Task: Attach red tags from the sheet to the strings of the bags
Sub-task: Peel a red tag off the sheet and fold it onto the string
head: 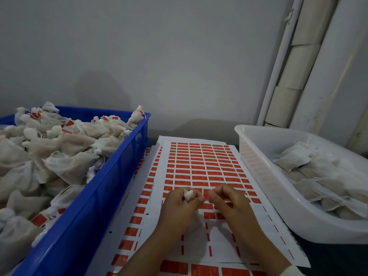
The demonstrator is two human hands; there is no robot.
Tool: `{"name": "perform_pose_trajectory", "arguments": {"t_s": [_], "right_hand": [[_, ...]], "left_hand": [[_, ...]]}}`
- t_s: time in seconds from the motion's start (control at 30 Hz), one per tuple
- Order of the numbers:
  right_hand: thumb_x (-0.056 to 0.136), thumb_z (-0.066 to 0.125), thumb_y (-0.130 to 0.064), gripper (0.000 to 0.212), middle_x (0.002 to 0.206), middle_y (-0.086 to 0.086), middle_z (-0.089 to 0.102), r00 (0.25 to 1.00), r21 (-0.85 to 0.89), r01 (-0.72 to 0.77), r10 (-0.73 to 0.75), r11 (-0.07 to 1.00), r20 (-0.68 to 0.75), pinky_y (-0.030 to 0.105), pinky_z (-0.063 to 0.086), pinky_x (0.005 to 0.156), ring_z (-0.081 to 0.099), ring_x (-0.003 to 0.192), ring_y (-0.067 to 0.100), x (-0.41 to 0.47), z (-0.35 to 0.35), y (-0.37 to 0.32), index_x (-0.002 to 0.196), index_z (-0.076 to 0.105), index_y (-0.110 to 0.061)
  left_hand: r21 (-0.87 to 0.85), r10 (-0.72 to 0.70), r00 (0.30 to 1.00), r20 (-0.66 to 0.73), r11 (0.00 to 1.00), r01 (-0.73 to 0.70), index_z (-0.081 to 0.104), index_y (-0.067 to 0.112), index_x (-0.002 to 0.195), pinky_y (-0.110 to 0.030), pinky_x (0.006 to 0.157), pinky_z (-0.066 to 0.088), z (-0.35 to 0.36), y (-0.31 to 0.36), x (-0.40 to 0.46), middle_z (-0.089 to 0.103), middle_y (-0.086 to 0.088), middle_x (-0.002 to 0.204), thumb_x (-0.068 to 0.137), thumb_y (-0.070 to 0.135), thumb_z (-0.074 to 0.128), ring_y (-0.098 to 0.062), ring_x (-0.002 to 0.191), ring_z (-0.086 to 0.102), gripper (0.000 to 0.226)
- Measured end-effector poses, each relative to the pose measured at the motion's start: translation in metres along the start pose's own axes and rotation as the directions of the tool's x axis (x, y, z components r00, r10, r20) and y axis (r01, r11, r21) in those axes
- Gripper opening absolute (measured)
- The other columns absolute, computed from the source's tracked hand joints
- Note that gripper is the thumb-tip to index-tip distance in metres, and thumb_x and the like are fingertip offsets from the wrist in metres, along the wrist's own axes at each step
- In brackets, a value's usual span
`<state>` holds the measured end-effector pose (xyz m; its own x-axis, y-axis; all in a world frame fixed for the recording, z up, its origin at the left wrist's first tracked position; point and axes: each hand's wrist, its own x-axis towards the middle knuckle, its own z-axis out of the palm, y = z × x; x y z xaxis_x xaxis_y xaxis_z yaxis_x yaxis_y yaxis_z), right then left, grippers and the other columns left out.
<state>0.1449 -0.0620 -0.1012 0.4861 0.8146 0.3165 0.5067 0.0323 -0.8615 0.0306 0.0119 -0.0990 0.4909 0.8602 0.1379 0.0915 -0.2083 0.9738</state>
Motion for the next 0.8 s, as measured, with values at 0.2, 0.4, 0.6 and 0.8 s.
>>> {"name": "perform_pose_trajectory", "arguments": {"t_s": [0.2, 0.4, 0.6, 0.8], "right_hand": [[0.089, 0.056, -0.024, 0.020, 0.061, -0.012, 0.060, 0.999, 0.011, 0.007, -0.008, 1.000, 0.045, 0.005, 0.045, 0.063, 0.059, 0.066, 0.002, -0.002, 0.004, 0.004, 0.070, 0.060, -0.019], [0.091, 0.052, -0.022, 0.022, 0.056, -0.009, 0.061, 0.996, 0.115, -0.068, 0.061, 0.991, 0.062, 0.012, 0.049, 0.059, 0.058, 0.055, 0.007, -0.003, 0.006, 0.006, 0.072, 0.062, -0.016], [0.091, 0.050, -0.026, 0.020, 0.064, -0.013, 0.064, 0.998, 0.095, -0.055, 0.054, 0.994, 0.010, 0.011, 0.050, 0.058, 0.064, 0.065, 0.005, -0.003, 0.008, 0.007, 0.076, 0.063, -0.026], [0.094, 0.042, -0.031, 0.018, 0.067, -0.024, 0.059, 1.000, -0.011, -0.016, 0.016, 1.000, 0.004, 0.005, 0.045, 0.066, 0.059, 0.068, -0.009, -0.003, 0.015, 0.010, 0.083, 0.056, -0.033]], "left_hand": [[0.069, 0.058, 0.998, 0.039, 0.996, -0.061, 0.058, 0.029, 0.078, -0.014, 0.072, 0.046, 0.000, -0.005, 0.002, 0.063, 0.008, 0.082, 0.087, 0.026, 0.061, -0.009, 0.080, 0.060, 0.010], [0.120, 0.072, 0.997, 0.039, 0.990, -0.076, 0.060, 0.026, 0.084, -0.010, 0.070, 0.044, 0.000, -0.009, 0.004, 0.061, 0.012, 0.082, 0.087, 0.028, 0.062, -0.007, 0.078, 0.059, 0.003], [0.167, 0.085, 0.994, 0.063, 0.981, -0.095, 0.055, 0.032, 0.076, -0.008, 0.064, 0.039, 0.001, -0.011, 0.004, 0.059, 0.015, 0.077, 0.086, 0.029, 0.062, -0.005, 0.073, 0.058, 0.013], [0.156, 0.055, 0.994, 0.091, 0.985, -0.069, 0.055, 0.035, 0.073, -0.005, 0.058, 0.035, -0.005, -0.008, 0.006, 0.057, 0.020, 0.076, 0.086, 0.032, 0.062, 0.000, 0.073, 0.056, 0.015]]}}
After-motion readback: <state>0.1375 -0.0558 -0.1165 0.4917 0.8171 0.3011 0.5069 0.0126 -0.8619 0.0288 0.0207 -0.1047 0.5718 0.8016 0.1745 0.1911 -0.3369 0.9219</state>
